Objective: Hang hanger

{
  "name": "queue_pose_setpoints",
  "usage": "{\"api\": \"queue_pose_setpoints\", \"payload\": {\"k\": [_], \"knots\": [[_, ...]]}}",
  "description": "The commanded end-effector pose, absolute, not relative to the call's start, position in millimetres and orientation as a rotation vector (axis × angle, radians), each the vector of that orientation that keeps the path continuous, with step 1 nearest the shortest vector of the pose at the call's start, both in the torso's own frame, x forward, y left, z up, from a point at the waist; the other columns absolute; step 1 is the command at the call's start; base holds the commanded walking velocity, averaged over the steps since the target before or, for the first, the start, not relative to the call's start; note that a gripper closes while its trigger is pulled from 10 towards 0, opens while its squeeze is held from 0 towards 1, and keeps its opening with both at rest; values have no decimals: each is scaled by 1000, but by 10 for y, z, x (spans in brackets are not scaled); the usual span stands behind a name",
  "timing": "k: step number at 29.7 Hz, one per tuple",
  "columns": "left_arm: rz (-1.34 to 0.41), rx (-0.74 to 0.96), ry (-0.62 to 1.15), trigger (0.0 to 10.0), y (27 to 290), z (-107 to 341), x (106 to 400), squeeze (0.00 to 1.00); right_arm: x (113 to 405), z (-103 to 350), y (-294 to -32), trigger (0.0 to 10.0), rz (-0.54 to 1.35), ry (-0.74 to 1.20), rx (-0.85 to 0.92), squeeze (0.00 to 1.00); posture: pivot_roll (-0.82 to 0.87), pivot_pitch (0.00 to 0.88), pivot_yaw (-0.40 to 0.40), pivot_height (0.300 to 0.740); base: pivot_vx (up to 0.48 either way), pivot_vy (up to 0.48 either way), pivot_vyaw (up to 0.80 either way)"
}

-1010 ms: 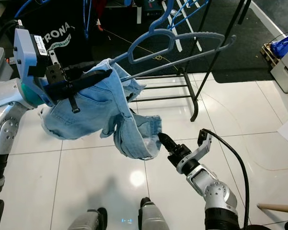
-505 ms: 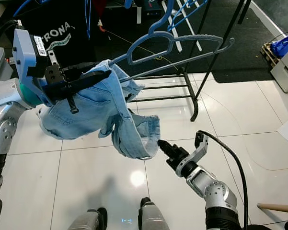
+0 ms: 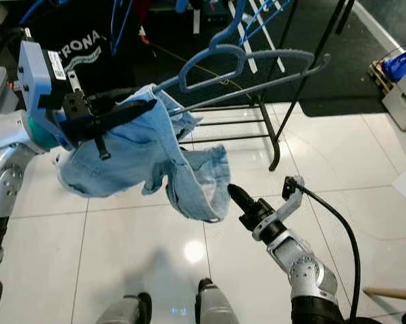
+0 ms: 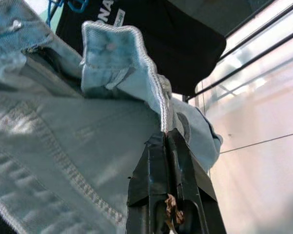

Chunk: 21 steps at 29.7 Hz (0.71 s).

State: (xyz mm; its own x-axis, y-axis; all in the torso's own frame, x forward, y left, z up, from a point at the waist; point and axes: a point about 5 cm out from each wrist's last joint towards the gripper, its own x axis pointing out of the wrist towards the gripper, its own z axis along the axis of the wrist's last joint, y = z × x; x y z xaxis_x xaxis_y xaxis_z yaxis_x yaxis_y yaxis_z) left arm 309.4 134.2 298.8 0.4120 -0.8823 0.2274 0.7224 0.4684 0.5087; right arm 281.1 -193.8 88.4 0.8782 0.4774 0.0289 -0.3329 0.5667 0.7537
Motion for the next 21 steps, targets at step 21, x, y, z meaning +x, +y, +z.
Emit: {"api": "queue_pose_setpoints", "payload": {"k": [21], "knots": [[-1084, 389, -517, 0, 1346, 2980, 3012, 0, 2797, 1504, -3031, 0, 7, -345, 839, 0, -47, 135, 77, 740, 0, 0, 0]]}}
